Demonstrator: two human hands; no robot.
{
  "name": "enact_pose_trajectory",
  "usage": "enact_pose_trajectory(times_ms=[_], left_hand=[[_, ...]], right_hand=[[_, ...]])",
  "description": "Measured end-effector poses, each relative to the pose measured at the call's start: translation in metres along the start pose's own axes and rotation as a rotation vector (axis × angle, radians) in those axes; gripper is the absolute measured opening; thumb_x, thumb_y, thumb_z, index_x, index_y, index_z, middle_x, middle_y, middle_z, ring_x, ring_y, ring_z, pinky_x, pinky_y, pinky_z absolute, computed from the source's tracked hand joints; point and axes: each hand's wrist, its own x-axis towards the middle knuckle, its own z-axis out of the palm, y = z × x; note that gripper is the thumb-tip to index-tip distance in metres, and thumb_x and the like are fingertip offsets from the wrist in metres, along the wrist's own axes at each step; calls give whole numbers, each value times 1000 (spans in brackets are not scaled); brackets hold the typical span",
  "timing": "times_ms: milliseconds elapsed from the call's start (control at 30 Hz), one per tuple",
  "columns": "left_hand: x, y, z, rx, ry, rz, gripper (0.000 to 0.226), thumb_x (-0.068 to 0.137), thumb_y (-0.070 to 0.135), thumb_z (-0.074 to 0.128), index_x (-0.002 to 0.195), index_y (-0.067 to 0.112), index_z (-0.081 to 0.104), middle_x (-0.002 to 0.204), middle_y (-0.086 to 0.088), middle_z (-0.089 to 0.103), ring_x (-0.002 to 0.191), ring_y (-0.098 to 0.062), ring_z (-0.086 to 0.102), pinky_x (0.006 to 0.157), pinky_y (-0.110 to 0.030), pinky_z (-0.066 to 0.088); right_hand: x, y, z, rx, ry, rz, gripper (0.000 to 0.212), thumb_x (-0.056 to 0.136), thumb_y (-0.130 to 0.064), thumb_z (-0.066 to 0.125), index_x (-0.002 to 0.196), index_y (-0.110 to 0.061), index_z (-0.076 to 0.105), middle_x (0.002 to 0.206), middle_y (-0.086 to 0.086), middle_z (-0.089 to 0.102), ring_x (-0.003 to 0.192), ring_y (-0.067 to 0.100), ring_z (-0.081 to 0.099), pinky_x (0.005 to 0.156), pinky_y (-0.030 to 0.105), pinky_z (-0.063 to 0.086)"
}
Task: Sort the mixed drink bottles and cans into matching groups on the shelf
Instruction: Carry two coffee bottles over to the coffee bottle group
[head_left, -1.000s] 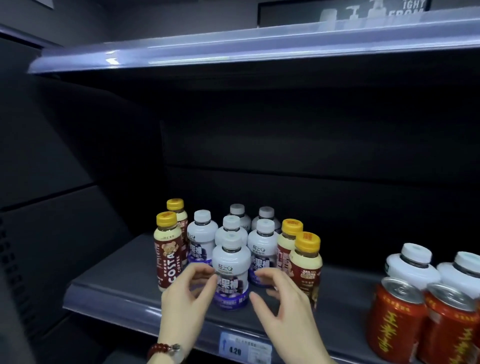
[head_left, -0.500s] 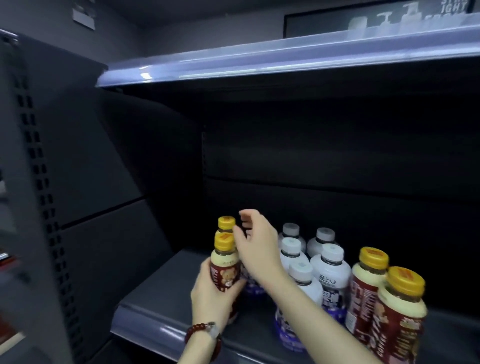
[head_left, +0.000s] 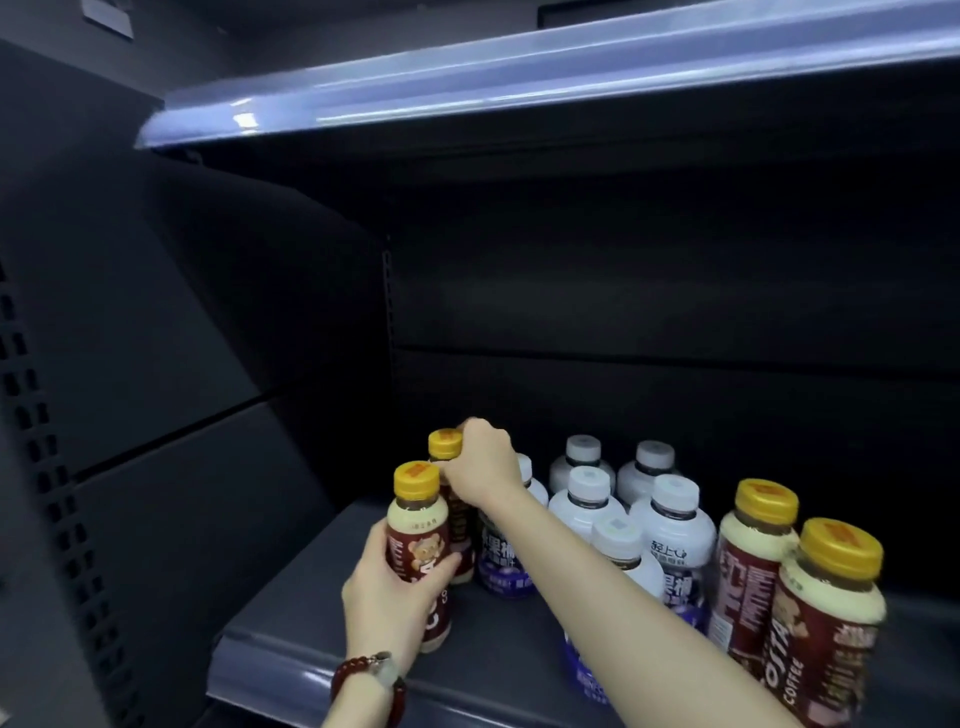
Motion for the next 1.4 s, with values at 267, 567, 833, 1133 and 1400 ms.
enact_pose_trajectory(times_ms=[267, 567, 833, 1133, 1400], left_hand=[[-12, 21, -14, -3, 50, 20, 55, 59, 32, 85, 109, 29, 62, 86, 9, 68, 87, -15, 63, 76, -29, 44], [-79, 92, -18, -164, -128, 55, 41, 51, 29, 87, 80, 45, 63, 78, 35, 69, 76, 0, 67, 71, -29, 50], [-157, 156, 38, -259, -400, 65, 44, 42, 22, 89, 70, 48, 67, 68, 33, 69, 67, 16, 64, 64, -19, 45], [-257, 202, 148, -306, -716, 149, 57, 46, 15, 90, 83, 46, 60, 69, 41, 66, 70, 14, 65, 64, -16, 48], [-355, 236, 249, -324, -988, 255, 60, 28, 51, 80, 84, 62, 63, 80, 37, 69, 78, 19, 63, 72, -9, 50]], right_hand=[[-34, -7, -28, 258, 118, -145, 36, 82, -29, 71, 109, -12, 56, 99, 2, 64, 86, 13, 57, 65, 20, 41], [-107, -13, -152, 437, 342, -340, 33, 78, -36, 74, 102, -16, 65, 92, -3, 72, 92, 17, 68, 83, 41, 56], [-195, 48, -263, 412, 467, -330, 28, 80, -33, 74, 100, -15, 69, 87, -4, 74, 84, 8, 71, 75, 28, 59], [-301, 149, -371, 262, 642, -132, 24, 79, -32, 75, 98, -17, 69, 86, -3, 75, 83, 9, 71, 79, 36, 60], [-389, 251, -440, 181, 771, 157, 24, 78, -26, 76, 100, -25, 68, 91, -8, 75, 90, 4, 70, 87, 33, 57]])
